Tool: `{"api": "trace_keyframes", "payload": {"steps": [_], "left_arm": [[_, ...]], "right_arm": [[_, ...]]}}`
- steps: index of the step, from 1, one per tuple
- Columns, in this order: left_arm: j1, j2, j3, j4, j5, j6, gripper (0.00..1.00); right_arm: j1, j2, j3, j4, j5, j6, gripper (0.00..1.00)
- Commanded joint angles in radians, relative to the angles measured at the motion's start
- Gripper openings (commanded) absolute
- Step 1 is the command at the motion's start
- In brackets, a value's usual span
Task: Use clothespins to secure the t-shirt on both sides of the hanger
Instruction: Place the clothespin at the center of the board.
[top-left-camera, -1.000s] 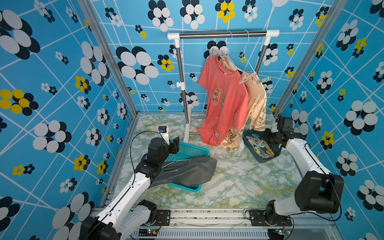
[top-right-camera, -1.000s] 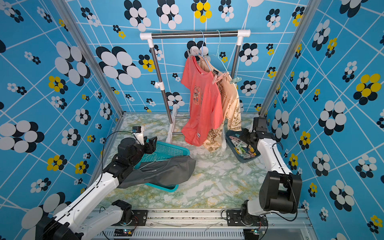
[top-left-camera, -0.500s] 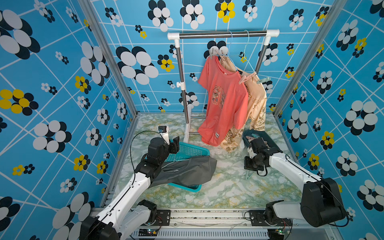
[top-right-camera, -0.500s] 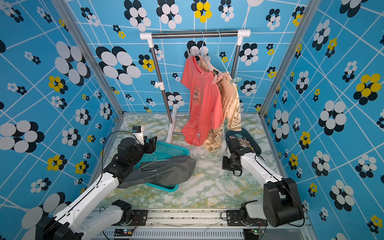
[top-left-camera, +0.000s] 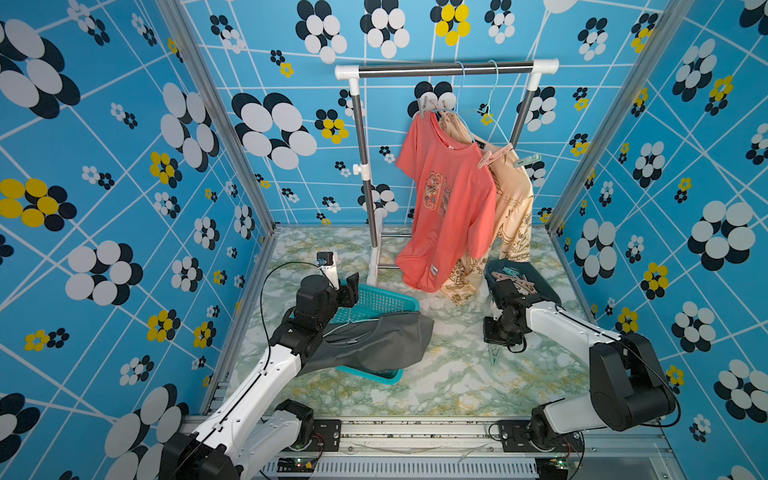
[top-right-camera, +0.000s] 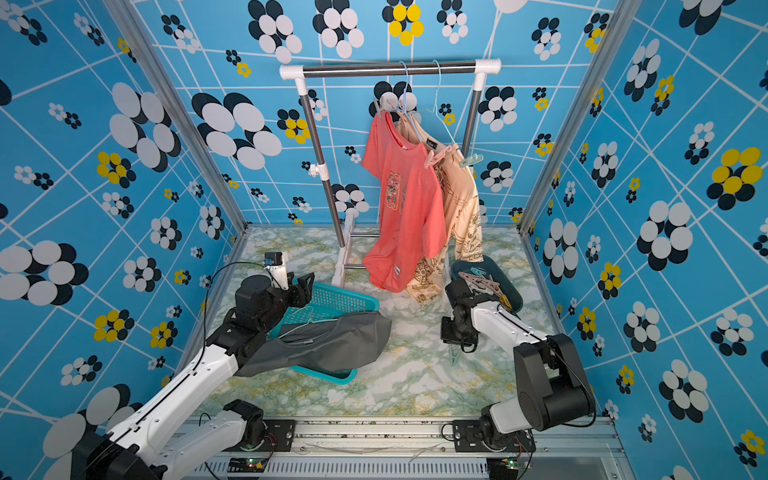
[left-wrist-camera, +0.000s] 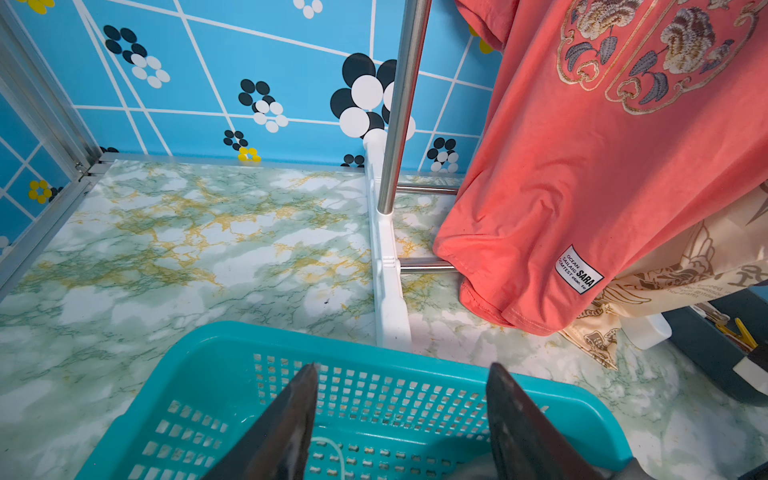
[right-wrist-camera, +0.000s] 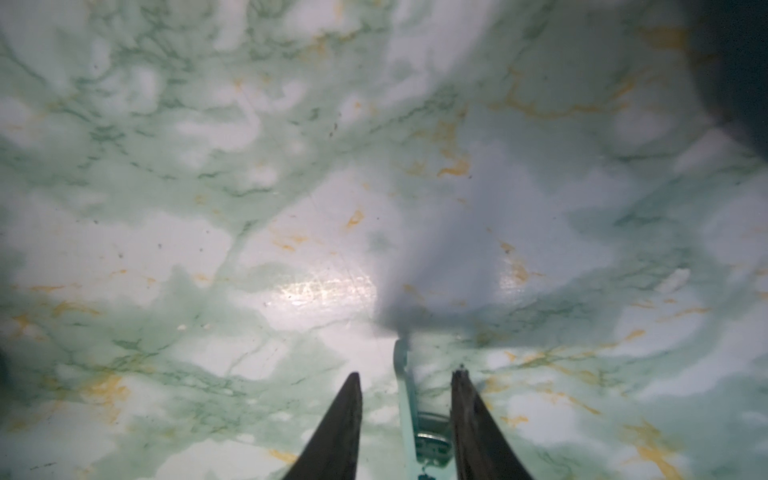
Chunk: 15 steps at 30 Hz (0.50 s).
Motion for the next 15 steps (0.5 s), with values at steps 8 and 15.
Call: {"api": "trace_keyframes", "payload": {"steps": [8, 15], "left_arm": [[-0.008, -0.039, -0.018, 0.024, -0.003, -0.005, 0.66], [-0.012, -0.038, -0.017, 0.020, -0.005, -0.001, 0.67]], "right_arm": [[0.004, -0.142, -0.091, -0.074, 0.078, 0.074, 0.49], [0.004, -0.104, -0.147, 0.026, 0.007, 0.110, 0.48]]}}
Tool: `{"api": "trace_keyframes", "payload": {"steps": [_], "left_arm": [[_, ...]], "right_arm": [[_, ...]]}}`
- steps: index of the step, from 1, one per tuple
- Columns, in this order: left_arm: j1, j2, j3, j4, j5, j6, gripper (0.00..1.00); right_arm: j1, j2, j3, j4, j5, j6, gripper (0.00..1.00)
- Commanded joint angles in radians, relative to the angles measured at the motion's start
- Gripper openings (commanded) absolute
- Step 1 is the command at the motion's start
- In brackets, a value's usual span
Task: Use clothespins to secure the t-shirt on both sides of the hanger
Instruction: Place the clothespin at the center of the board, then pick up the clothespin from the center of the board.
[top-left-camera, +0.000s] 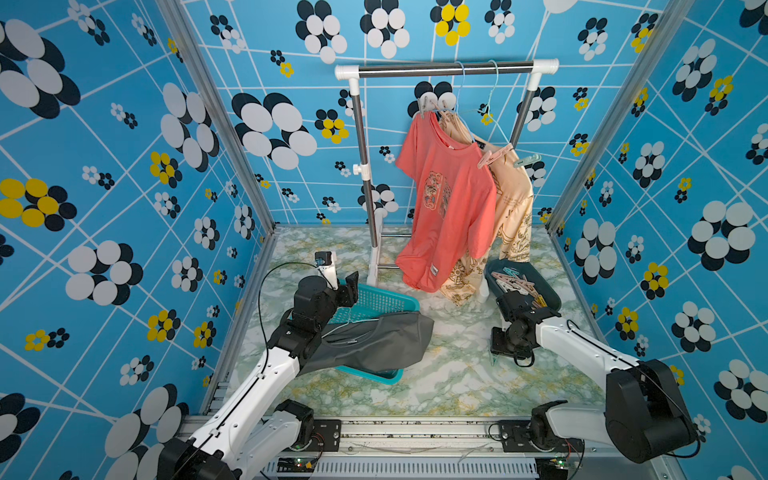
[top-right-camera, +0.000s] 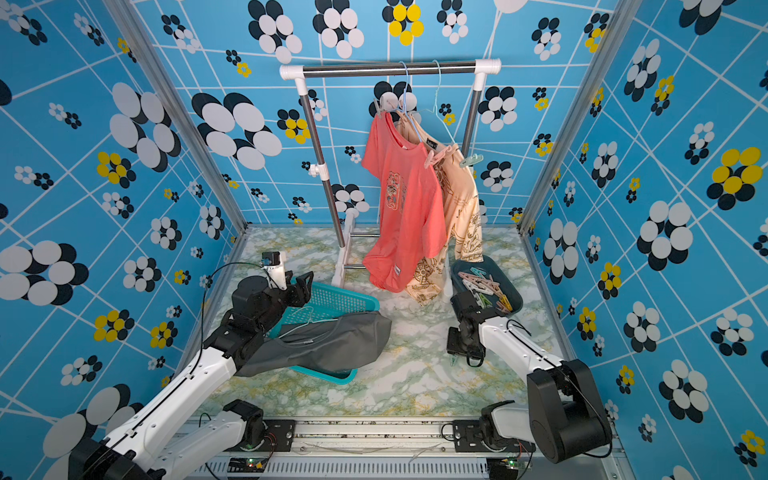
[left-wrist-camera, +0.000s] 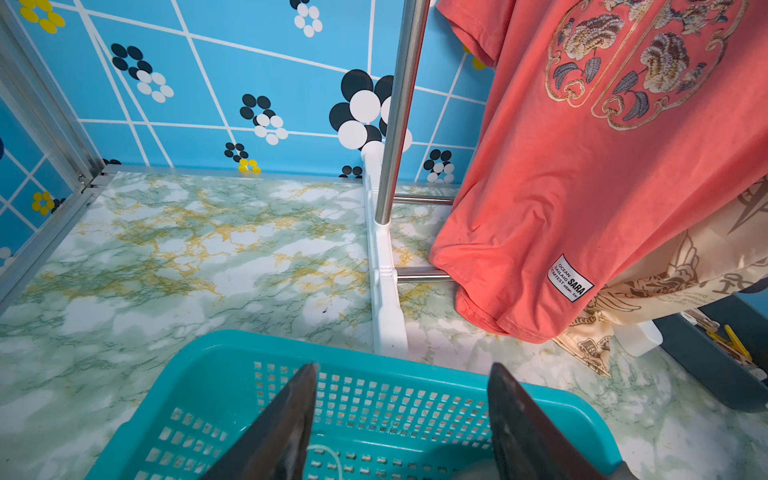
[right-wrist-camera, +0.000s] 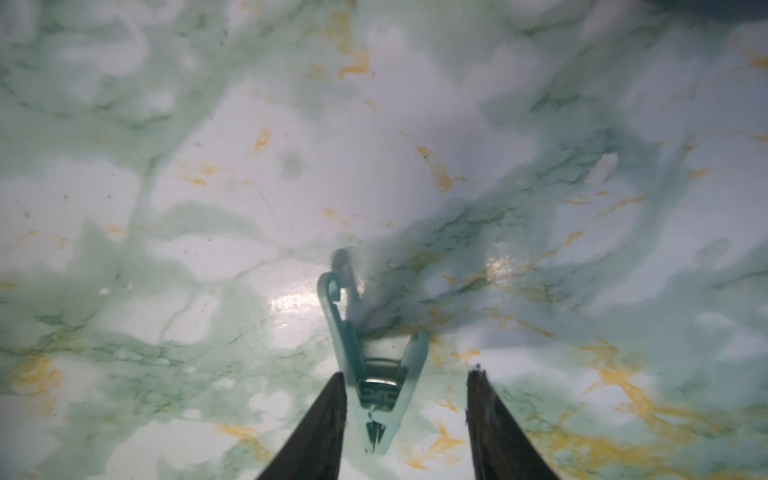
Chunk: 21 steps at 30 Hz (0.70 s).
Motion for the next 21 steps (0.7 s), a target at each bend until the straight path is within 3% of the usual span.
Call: {"api": "trace_keyframes", "payload": {"steps": [1, 15, 21], "left_arm": [[-0.008, -0.016, -0.017, 0.013, -0.007, 0.000, 0.67], [-0.010, -0.015, -0.016, 0.014, -0.011, 0.004, 0.68], [-0.009, -0.018, -0.017, 0.013, -0.010, 0.005, 0.68]], "right_arm": [[0.004, 0.030, -0.015, 0.052, -0.031, 0.032, 0.47], [0.004, 0.072, -0.054, 0.119, -0.064, 0.048, 0.27], [0.003, 0.015, -0.051, 0.144, -0.091, 0.076, 0.26]]}}
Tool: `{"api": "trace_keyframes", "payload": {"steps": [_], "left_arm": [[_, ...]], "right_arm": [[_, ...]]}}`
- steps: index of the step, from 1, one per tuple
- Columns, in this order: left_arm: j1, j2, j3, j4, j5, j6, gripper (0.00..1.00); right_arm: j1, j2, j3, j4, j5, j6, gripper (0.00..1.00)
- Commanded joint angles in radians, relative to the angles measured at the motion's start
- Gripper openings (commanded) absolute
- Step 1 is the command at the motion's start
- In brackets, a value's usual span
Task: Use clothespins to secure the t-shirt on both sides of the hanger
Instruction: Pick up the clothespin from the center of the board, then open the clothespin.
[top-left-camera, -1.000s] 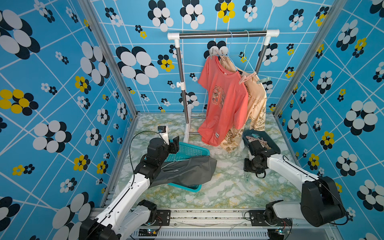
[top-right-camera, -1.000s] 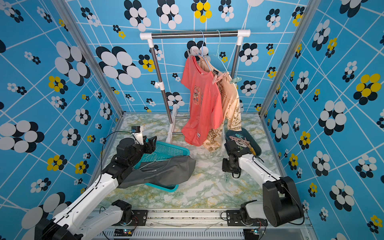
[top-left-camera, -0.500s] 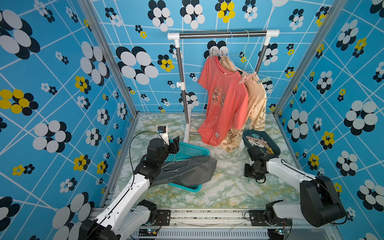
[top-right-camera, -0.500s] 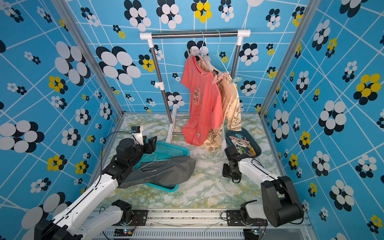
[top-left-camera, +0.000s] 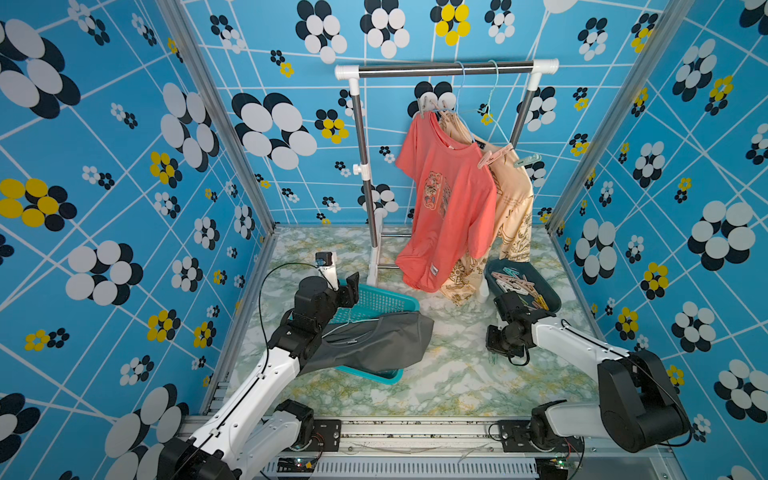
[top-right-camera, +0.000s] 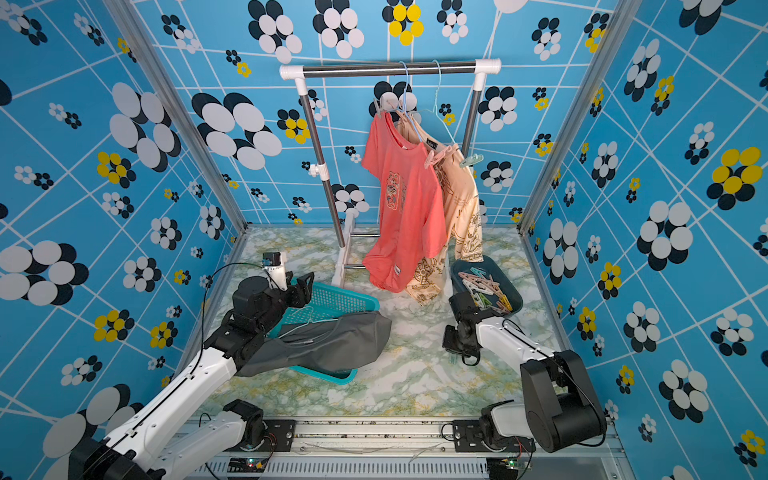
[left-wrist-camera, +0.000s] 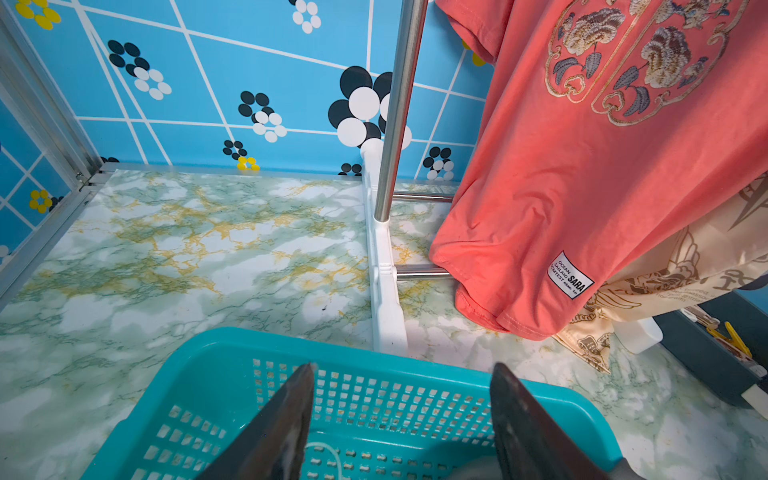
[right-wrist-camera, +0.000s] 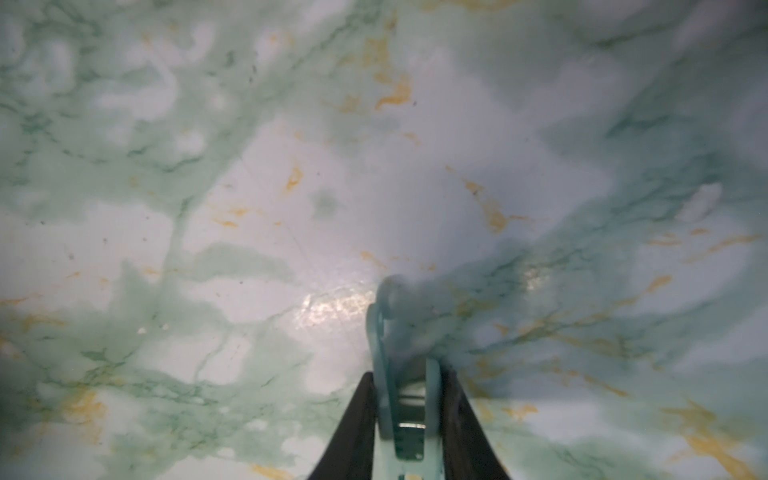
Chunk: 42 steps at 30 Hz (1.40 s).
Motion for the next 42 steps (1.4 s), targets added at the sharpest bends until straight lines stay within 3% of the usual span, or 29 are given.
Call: {"api": "trace_keyframes", "payload": {"steps": [1, 8, 15, 18, 24, 27, 33, 42], "left_arm": [[-0.005, -0.018, -0.013, 0.013, -0.011, 0.006, 0.69], [-0.015, -0.028, -0.015, 0.015, 0.053, -0.020, 0.75], [-0.038, 0.000, 0.031, 0.062, 0.344, -0.178, 0.95], [-0.100, -0.011, 0.075, 0.039, 0.360, -0.218, 0.95], [-0.335, -0.047, 0.087, 0.081, 0.277, -0.238, 1.00], [-0.401, 0.021, 0.079, 0.202, 0.365, -0.309, 0.99], [-0.442, 0.241, 0.062, 0.598, 0.560, -0.550, 0.99], [-0.501, 0.419, 0.136, 0.782, 0.648, -0.663, 0.97]], "right_arm": [[0.003, -0.037, -0.023, 0.022, -0.046, 0.032, 0.25], [0.003, -0.199, -0.021, 0.132, -0.121, 0.099, 0.24], [0.003, -0.366, -0.021, 0.243, -0.131, 0.184, 0.24], [0.001, -0.437, -0.025, 0.297, -0.133, 0.217, 0.24], [0.001, -0.558, -0.030, 0.367, -0.132, 0.269, 0.23], [0.000, -0.590, -0.036, 0.414, -0.160, 0.302, 0.23], [0.000, -0.615, -0.053, 0.539, -0.250, 0.405, 0.23], [-0.001, -0.612, -0.085, 0.690, -0.322, 0.503, 0.23]]}}
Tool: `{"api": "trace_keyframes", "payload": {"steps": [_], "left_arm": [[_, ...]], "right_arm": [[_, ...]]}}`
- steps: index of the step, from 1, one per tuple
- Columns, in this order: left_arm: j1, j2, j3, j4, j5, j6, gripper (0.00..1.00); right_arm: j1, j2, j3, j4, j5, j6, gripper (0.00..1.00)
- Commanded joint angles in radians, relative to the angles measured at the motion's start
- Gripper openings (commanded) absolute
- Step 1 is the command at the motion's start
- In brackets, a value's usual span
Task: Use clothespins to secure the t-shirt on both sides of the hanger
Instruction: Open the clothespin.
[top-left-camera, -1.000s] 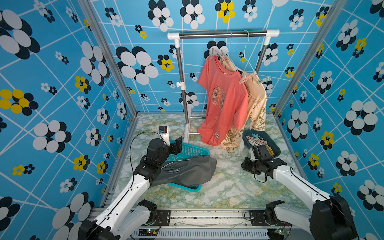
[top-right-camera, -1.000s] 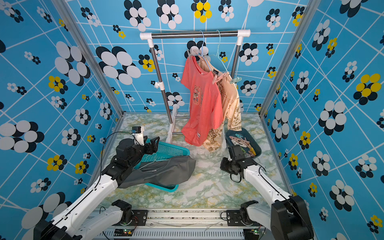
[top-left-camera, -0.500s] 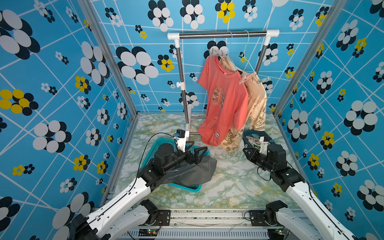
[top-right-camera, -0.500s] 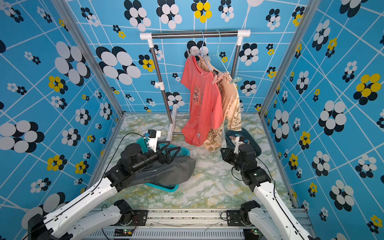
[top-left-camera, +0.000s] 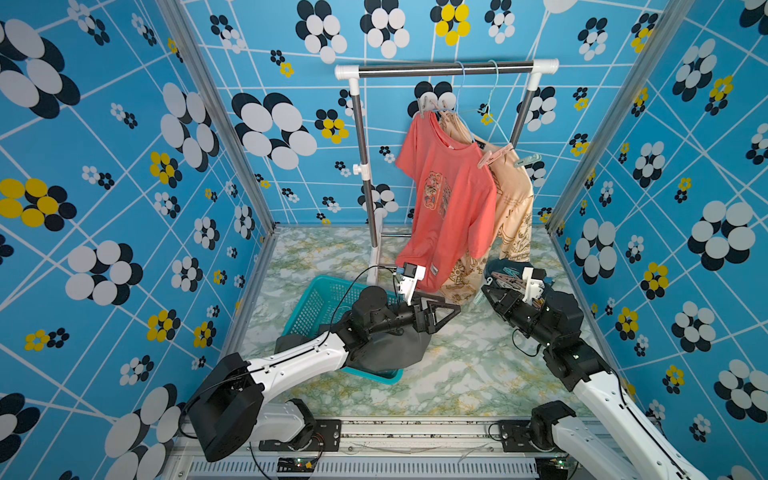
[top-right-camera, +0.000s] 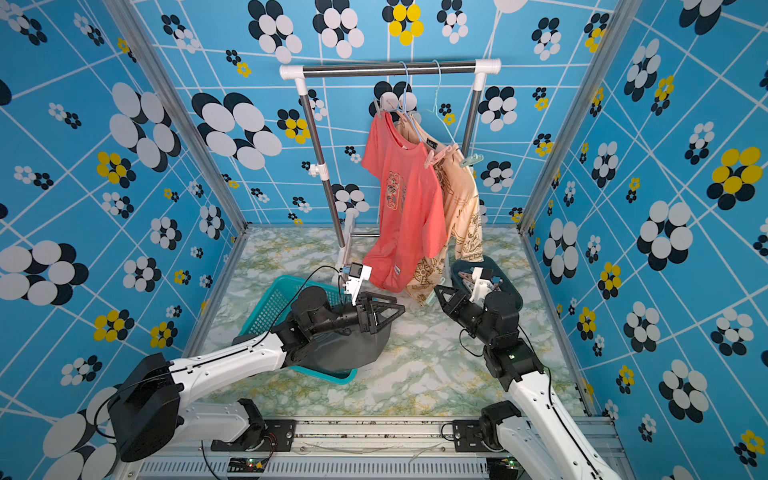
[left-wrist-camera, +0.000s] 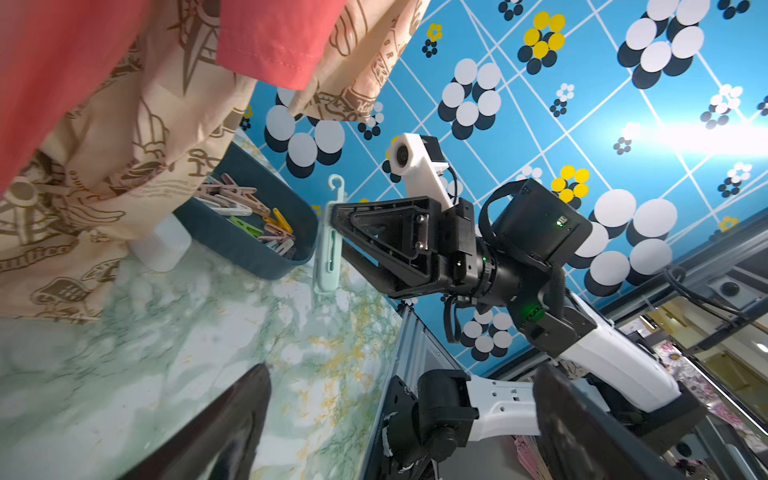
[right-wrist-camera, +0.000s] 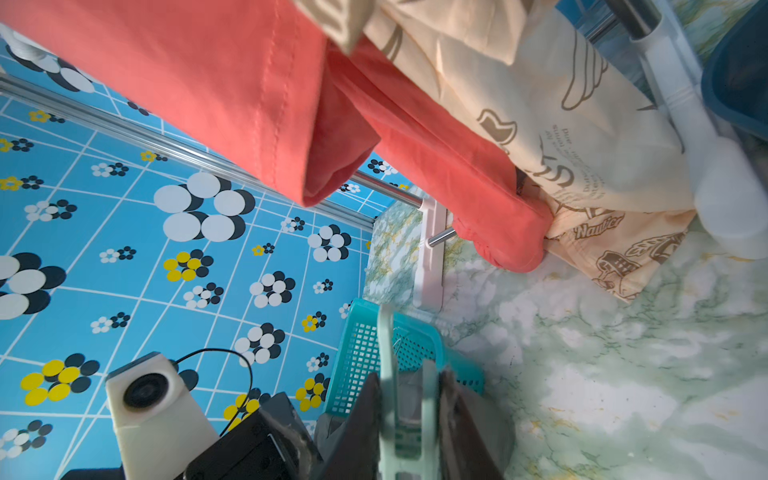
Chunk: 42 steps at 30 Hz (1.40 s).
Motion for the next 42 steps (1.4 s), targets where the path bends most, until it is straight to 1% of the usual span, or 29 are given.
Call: {"api": "trace_keyframes", "payload": {"steps": [1, 5, 10, 11, 14, 16, 18, 19, 27, 28, 32, 34, 39, 42], "left_arm": [[-0.014, 0.047, 0.060, 0.144, 0.070, -0.072, 0.96], [-0.031, 0.112, 0.097, 0.170, 0.061, -0.092, 0.89], [-0.033, 0.188, 0.159, 0.179, 0.058, -0.117, 0.70], [-0.034, 0.201, 0.174, 0.178, 0.060, -0.122, 0.68], [-0.039, 0.234, 0.205, 0.180, 0.064, -0.130, 0.67], [-0.038, 0.248, 0.214, 0.179, 0.064, -0.130, 0.69], [-0.038, 0.256, 0.222, 0.166, 0.056, -0.123, 0.75], [-0.038, 0.258, 0.226, 0.157, 0.052, -0.116, 0.76], [-0.035, 0.250, 0.248, 0.025, -0.017, -0.016, 0.76], [-0.033, 0.248, 0.249, 0.002, -0.033, -0.002, 0.78], [-0.020, 0.238, 0.241, -0.055, -0.091, 0.027, 0.91], [-0.015, 0.237, 0.235, -0.047, -0.098, 0.015, 0.93], [-0.014, 0.248, 0.229, 0.046, -0.045, -0.067, 0.72], [-0.017, 0.257, 0.229, 0.113, -0.018, -0.137, 0.62]], "right_arm": [[-0.001, -0.006, 0.001, 0.081, -0.048, 0.040, 0.23], [0.000, -0.014, 0.004, 0.099, -0.059, 0.056, 0.23], [0.000, -0.020, -0.001, 0.136, -0.076, 0.088, 0.23], [0.001, -0.023, -0.003, 0.140, -0.079, 0.092, 0.23], [0.001, -0.032, -0.008, 0.156, -0.076, 0.104, 0.23], [0.001, -0.037, -0.014, 0.172, -0.077, 0.113, 0.23], [0.001, -0.039, -0.017, 0.192, -0.082, 0.124, 0.23], [0.001, -0.039, -0.017, 0.199, -0.086, 0.128, 0.23], [0.001, -0.048, -0.017, 0.224, -0.090, 0.152, 0.23], [0.001, -0.050, -0.016, 0.226, -0.093, 0.155, 0.23], [0.001, -0.056, -0.015, 0.228, -0.094, 0.161, 0.23], [0.001, -0.058, -0.015, 0.226, -0.093, 0.160, 0.23], [0.001, -0.045, -0.022, 0.234, -0.088, 0.157, 0.23], [0.003, -0.039, -0.023, 0.247, -0.096, 0.160, 0.23]]}}
